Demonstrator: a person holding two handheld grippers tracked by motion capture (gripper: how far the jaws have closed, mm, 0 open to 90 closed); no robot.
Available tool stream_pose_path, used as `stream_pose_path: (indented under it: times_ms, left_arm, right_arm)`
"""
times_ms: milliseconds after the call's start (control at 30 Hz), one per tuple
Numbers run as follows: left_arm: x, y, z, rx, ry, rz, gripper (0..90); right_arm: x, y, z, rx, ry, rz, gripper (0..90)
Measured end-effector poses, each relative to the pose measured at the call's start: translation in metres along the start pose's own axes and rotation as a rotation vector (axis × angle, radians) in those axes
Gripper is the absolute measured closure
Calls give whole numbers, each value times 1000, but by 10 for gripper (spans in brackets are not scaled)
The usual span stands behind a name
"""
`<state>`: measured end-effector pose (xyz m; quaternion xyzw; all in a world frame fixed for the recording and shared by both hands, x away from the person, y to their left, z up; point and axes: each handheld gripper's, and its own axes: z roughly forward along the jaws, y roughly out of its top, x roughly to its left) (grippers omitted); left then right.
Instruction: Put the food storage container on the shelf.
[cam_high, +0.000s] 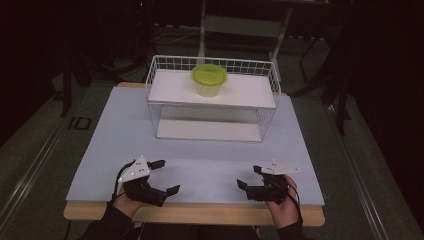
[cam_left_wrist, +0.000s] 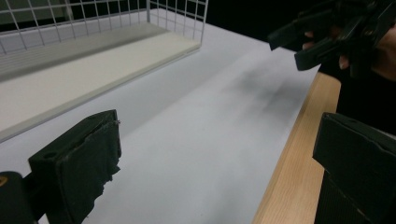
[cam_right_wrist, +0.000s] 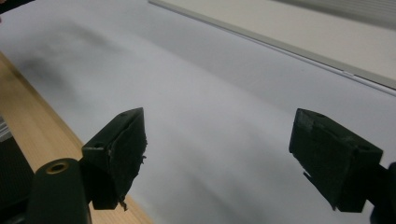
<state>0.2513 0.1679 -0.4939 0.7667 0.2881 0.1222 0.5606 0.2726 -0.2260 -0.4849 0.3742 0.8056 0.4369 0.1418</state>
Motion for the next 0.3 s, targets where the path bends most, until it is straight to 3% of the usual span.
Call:
stream_pose_path:
  times_ms: [300]
  left_arm:
    - [3,0,-1,-7,7,-9,20]
  right_arm:
    - [-6,-2,2,19,-38,-9,182]
